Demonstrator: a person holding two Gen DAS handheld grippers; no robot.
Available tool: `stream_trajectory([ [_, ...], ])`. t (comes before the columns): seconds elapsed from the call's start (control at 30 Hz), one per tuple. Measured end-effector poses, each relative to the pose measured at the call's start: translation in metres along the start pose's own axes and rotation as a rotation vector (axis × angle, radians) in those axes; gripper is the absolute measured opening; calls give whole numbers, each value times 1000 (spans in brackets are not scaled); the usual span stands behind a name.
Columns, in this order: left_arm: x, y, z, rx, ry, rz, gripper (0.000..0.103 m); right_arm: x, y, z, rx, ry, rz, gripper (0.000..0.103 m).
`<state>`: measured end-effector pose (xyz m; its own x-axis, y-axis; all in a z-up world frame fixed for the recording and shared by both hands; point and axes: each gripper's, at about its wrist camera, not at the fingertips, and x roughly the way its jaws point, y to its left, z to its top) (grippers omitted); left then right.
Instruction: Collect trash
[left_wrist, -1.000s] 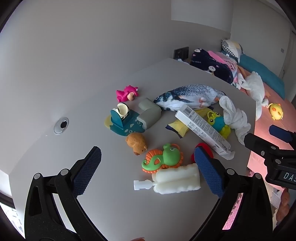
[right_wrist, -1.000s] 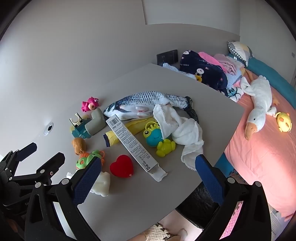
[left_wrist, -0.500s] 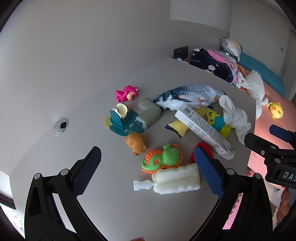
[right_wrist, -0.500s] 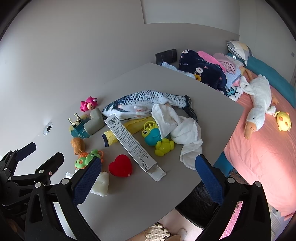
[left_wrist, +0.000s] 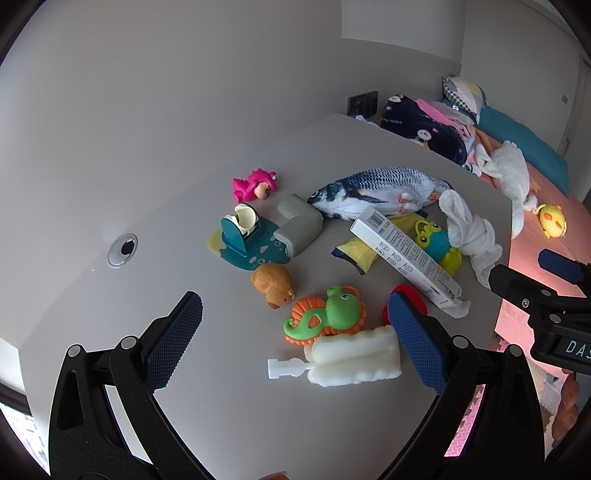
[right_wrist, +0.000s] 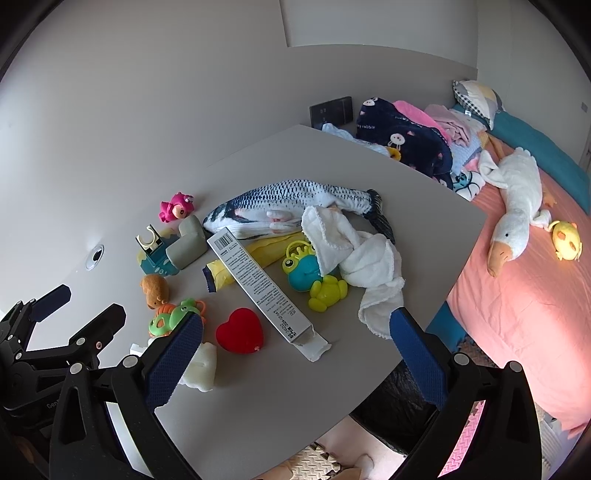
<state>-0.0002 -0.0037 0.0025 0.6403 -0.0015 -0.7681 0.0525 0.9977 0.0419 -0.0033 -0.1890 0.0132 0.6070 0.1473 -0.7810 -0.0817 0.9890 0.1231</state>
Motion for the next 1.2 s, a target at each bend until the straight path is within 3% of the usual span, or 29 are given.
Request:
stream_trajectory([
  [1.2, 6, 5, -4, -18, 22, -2, 97, 4, -11, -5, 6, 15, 7, 101],
])
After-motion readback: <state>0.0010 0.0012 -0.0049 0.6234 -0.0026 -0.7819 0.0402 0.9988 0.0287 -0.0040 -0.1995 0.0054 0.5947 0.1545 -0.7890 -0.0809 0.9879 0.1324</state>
